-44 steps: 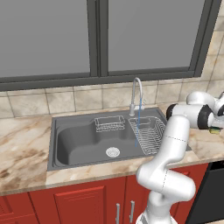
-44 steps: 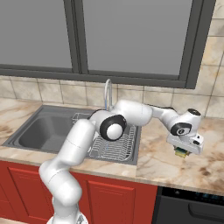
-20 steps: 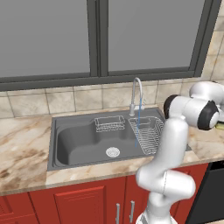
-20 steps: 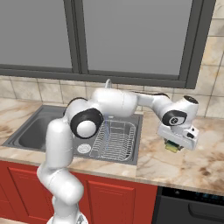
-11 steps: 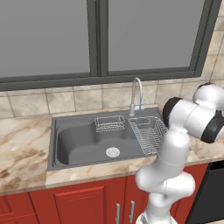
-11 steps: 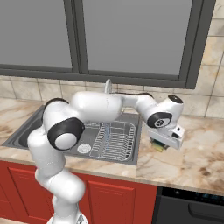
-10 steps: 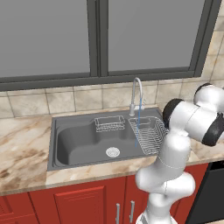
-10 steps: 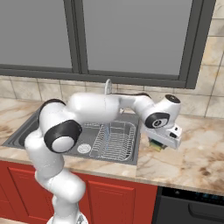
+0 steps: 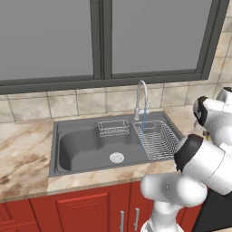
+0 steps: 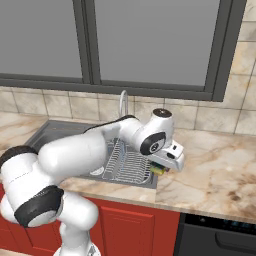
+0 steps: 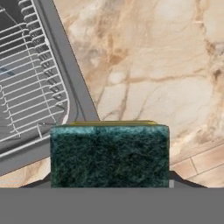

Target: Soak the sponge with water for a few seconds and then drop it inside the sink.

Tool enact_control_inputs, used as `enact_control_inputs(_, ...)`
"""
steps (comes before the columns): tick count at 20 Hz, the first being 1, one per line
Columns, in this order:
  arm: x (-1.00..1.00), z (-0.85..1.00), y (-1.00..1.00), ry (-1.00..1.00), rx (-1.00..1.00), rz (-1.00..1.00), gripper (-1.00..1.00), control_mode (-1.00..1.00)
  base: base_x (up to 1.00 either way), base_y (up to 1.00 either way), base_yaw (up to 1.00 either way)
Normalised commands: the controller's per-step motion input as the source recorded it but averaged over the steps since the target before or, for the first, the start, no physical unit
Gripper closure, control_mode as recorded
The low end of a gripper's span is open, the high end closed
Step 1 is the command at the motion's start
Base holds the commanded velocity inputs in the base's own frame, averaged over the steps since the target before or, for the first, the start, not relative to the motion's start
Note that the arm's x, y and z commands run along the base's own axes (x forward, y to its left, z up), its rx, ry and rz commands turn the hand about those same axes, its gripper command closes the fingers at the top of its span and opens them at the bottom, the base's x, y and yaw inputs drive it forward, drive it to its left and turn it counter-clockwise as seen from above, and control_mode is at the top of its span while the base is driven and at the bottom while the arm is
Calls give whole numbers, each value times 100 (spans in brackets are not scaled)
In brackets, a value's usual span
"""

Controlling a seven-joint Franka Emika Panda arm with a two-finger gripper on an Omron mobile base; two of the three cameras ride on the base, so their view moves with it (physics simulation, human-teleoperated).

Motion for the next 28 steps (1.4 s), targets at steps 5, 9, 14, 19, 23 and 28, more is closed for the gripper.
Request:
enact_control_inputs(5,-17,26,55,0,-11,-16,100,-100,0,0,0)
enact_control_inputs(9,-1,45,80,-1,-9,-16,100,-100,0,0,0)
enact_control_inputs(14,-7,45,86,-6,-7,-16,100,-100,0,0,0)
enact_control_inputs(19,-28,12,63,-10,-3,-20,100,-100,0,0,0)
enact_control_inputs(23,-35,0,52,-16,-3,-23,100,-100,0,0,0)
enact_control_inputs(28,-10,0,53,-11,-11,-16,100,-100,0,0,0)
